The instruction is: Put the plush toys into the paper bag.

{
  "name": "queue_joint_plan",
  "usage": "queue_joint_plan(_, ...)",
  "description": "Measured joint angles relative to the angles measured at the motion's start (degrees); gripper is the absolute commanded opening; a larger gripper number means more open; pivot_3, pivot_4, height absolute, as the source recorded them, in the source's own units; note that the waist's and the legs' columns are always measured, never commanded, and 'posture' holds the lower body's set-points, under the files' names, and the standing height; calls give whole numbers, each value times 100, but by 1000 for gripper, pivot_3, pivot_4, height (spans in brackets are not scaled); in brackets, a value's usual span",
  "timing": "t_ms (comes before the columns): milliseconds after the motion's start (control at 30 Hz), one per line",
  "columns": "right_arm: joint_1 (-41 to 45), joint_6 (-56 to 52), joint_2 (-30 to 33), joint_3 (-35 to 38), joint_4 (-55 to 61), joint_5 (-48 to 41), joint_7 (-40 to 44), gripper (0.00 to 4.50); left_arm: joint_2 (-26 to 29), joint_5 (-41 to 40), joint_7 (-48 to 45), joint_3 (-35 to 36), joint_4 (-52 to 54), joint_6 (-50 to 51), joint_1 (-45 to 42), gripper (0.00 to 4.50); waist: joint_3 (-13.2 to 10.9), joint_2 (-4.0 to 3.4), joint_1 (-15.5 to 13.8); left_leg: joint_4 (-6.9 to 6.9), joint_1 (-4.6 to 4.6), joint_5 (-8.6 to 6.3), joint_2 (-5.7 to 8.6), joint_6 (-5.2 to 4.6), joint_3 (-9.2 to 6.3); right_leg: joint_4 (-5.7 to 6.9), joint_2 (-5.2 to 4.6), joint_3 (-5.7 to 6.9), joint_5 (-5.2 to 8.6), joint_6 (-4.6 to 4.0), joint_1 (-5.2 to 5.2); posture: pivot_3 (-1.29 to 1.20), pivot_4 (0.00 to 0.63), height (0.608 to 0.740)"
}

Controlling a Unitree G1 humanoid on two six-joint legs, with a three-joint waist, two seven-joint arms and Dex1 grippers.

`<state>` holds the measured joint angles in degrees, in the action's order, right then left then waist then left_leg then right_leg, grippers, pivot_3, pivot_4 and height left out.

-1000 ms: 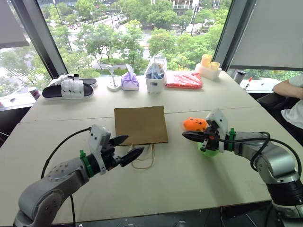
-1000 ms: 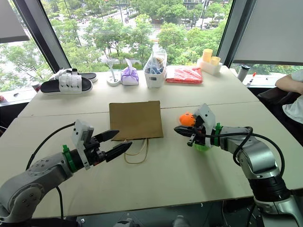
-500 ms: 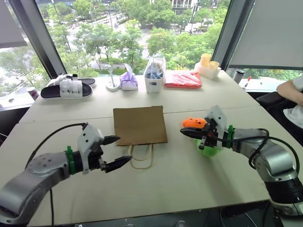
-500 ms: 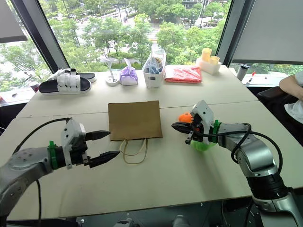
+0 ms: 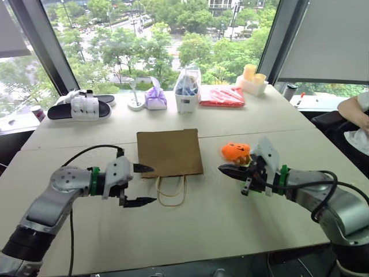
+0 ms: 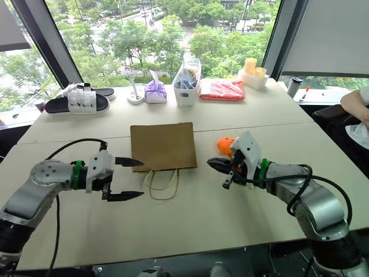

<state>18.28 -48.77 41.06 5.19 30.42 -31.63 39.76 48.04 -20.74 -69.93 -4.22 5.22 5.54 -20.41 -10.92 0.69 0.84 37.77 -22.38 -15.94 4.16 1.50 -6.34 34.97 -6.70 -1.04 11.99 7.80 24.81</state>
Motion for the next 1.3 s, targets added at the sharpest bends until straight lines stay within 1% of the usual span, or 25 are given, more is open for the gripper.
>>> queue_joint_plan(67,-25,-43,0,49,116,-25,-106,21,-19,143,-155,-84,-165,-263,-97,4477,1,-1,-19,0,0,0,0,0,-2,2,0,2,0,0,-1,0,150,740)
queue_joint_plan(200,-81,-132,-43,79,319,-123,-300,21,-369,454,-195,-233,-596,-707,-266,4477,1,0,-42,5,1,0,2,0,-4,1,-2,3,0,0,-8,0,150,740)
queue_joint_plan(233,-93,-133,-42,80,334,-124,-334,21,-464,537,-169,-268,-692,-822,-315,3948,1,0,-43,5,0,0,2,0,-4,1,-1,3,0,1,-8,0,150,740)
queue_joint_plan(300,-125,-133,-43,79,333,-122,-383,21,-674,697,-78,-369,-830,-1028,-430,3148,1,0,-48,7,1,0,4,0,-4,1,-1,3,-1,1,-10,0,150,740)
queue_joint_plan(467,-128,-132,-39,79,324,-121,-449,21,-1092,1008,134,-503,-1209,-1456,-583,476,1,0,-23,6,2,0,4,0,-4,4,0,5,-1,2,-9,0,150,740)
queue_joint_plan(500,-128,-131,-39,79,324,-120,-452,21,-1131,1045,162,-541,-1247,-1510,-601,44,1,0,-21,6,2,0,3,0,-4,4,1,4,-1,2,-9,0,150,740)
queue_joint_plan(633,-128,-129,-39,57,320,-111,-476,21,-1220,1102,249,-560,-1251,-1476,-626,44,1,0,-24,8,2,0,3,0,-5,6,1,4,-1,2,-9,0,150,740)
queue_joint_plan(767,-160,-92,-91,-195,320,-1,-584,21,-1259,942,376,-535,-914,-999,-666,44,1,1,-27,11,2,0,3,0,-6,9,1,4,-1,2,-9,0,150,740)
queue_joint_plan(833,-183,-69,-242,-393,321,124,-716,21,-1342,751,499,-441,-790,-642,-742,44,2,1,-25,13,2,1,3,0,-8,12,1,5,-1,2,-10,0,150,740)
queue_joint_plan(900,-187,-1,-589,-745,274,361,-969,21,-1494,445,719,-266,-663,-111,-935,44,3,4,-19,18,2,1,3,0,-11,18,4,7,-1,2,-9,0,150,740)
queue_joint_plan(933,-169,83,-906,-1061,175,522,-1137,21,-1606,222,883,-129,-554,237,-1115,44,2,4,-14,18,2,1,3,1,-13,20,5,8,-1,2,-9,0,150,740)
queue_joint_plan(967,-114,160,-1198,-1400,-5,701,-1290,21,-1668,7,1008,-8,-403,528,-1265,44,2,4,-8,19,4,2,3,1,-13,22,5,7,-1,2,-9,0,150,740)
queue_joint_plan(1067,177,427,-1875,-1981,-716,1186,-1654,21,-1745,-372,1189,146,-60,1064,-1463,44,5,-3,34,18,10,3,5,4,-7,24,4,-1,-1,3,-7,0,150,740)
queue_joint_plan(1133,426,732,-2184,-2192,-1251,1528,-1822,21,-1798,-557,1305,182,47,1392,-1434,44,5,-3,23,17,10,4,6,6,-10,25,6,1,-1,2,-6,0,150,740)
queue_joint_plan(1300,1052,1660,-3001,-2311,-2784,2235,-2264,21,-1816,-901,1479,331,257,1956,-1386,44,5,-3,21,17,8,6,6,9,-11,25,9,-1,-2,2,-5,0,150,740)
